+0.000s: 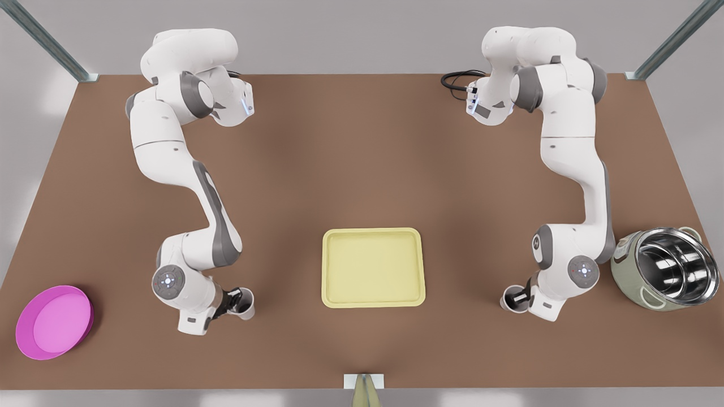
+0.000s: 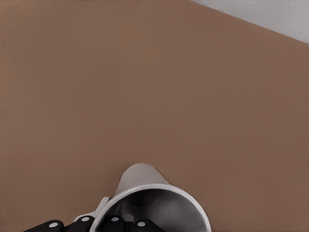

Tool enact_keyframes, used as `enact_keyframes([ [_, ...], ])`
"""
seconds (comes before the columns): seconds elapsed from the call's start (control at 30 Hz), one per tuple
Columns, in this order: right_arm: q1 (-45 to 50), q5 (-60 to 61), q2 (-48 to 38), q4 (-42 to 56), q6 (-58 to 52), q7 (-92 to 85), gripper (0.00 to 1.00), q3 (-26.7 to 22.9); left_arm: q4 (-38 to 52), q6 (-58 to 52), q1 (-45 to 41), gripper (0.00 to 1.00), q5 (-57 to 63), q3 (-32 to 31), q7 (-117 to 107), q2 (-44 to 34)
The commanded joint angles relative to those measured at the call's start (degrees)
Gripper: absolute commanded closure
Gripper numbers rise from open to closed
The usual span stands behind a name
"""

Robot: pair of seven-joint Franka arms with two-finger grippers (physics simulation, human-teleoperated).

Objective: Use the left arm to pick up the white IKEA cup from the tray and place it on the middle-left position; use the right arm to pick up the white IKEA cup from the tray and place it on the middle-right position

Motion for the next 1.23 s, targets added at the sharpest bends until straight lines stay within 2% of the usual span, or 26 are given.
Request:
enact_keyframes([
  [0.0,-0.13,-0.87,0.01,-0.27,-1.02,-10.49,0.96,0.04,-0.29,4.41,0.01,0.94,-1.18,0.11,12.76,0.20],
  [0.1,-0.13,-0.96,0.72,-0.27,-1.11,-10.49,0.96,0.04,-0.47,4.67,0.01,0.91,-1.18,0.11,10.82,1.34],
  [0.13,-0.04,-0.96,0.80,-0.27,-1.11,-10.49,0.95,0.04,-0.47,4.76,0.01,0.80,-1.18,0.11,10.82,1.34],
  [0.17,-0.04,-0.96,0.98,-0.27,-1.11,-10.49,0.95,0.04,-0.38,4.67,0.01,0.17,-1.27,0.03,10.82,1.34],
  [0.2,-0.04,-0.96,1.16,-0.27,-1.11,-10.40,0.93,0.04,-0.38,4.67,0.01,0.00,-1.53,0.03,10.74,1.25],
  [0.33,0.05,-0.96,1.42,-0.27,-1.11,-10.31,0.73,0.04,-0.29,4.67,0.01,0.00,-1.18,0.03,10.82,1.25],
  [0.43,0.05,-0.96,1.42,-0.27,-1.11,-10.49,0.67,0.04,-0.29,1.35,-0.16,0.00,0.47,0.11,12.23,-1.03],
  [0.47,0.05,-0.96,1.42,-0.27,-1.11,-10.49,0.65,0.04,-0.12,-6.74,-0.51,0.00,6.63,-0.15,12.32,-5.33],
  [0.53,0.05,-0.96,1.42,-0.27,-1.11,-10.40,0.60,0.04,0.41,-17.91,-2.62,0.00,8.31,-0.50,12.32,-10.61],
  [0.57,0.05,-0.87,1.42,-0.27,-1.11,-10.31,0.54,0.12,0.50,-23.97,-3.85,0.00,9.27,-0.59,12.49,-14.21],
  [0.6,0.05,-0.87,1.42,-0.18,-1.11,-10.23,0.50,0.13,0.85,-29.16,-4.12,0.00,7.61,-0.59,18.37,-19.04],
  [0.63,0.05,-0.87,1.42,-0.18,-1.11,-10.23,0.44,0.13,-0.46,-30.75,-3.50,0.00,-1.62,0.29,20.93,-25.55],
  [0.67,-0.04,0.45,1.24,-0.18,-1.11,-10.14,0.36,0.21,-11.24,-25.68,-3.94,0.00,-1.36,0.03,23.83,-33.27],
  [0.7,-0.04,0.54,1.07,0.00,-1.11,-10.31,0.32,0.21,-25.35,-15.27,-4.12,0.00,-1.36,-0.24,24.18,-41.91],
  [0.73,-0.04,0.54,0.19,0.08,-2.78,-10.23,0.32,0.74,-20.34,-19.58,-4.12,0.00,-1.36,-0.24,24.09,-39.97],
  [0.8,-0.04,0.54,-5.34,0.43,-6.73,-10.23,0.21,2.41,-19.72,-20.03,-4.12,0.00,-1.27,-0.24,24.01,-39.79],
  [0.9,-0.30,0.54,-18.88,0.52,-26.68,0.23,0.10,6.28,-17.26,-21.52,-4.12,0.00,-0.66,-0.33,23.74,-39.35],
  [0.93,-0.48,0.97,-20.64,0.52,-29.67,3.74,0.00,6.45,-16.90,-21.52,-4.12,0.00,-0.66,-0.33,23.74,-39.18],
  [1.0,0.40,-2.10,-23.89,0.70,-30.20,10.95,0.00,6.37,-16.55,-21.52,-4.20,0.00,-0.66,-0.33,23.66,-39.09],
  [1.03,-5.05,0.80,-25.39,0.70,-33.27,11.22,0.00,6.81,-16.55,-21.61,-4.21,0.00,-0.74,-0.41,23.57,-39.18],
  [1.07,-6.01,0.71,-25.48,0.61,-37.84,11.22,0.00,6.10,-16.55,-21.61,-4.21,0.00,-0.74,-0.41,23.57,-39.18],
  [1.1,-6.98,0.71,-26.18,-0.18,-37.67,11.13,0.00,6.80,-16.55,-21.61,-4.21,0.00,-0.74,-0.41,23.57,-39.18],
  [1.13,-6.98,-0.51,-27.32,-3.33,-36.97,11.13,0.00,6.81,-16.55,-21.61,-4.12,0.00,-0.74,-0.33,23.66,-39.18],
  [1.2,-9.44,2.82,-40.41,-25.23,-22.82,11.48,0.00,6.72,-16.55,-21.61,-4.12,0.00,-0.74,-0.41,23.57,-39.18],
])
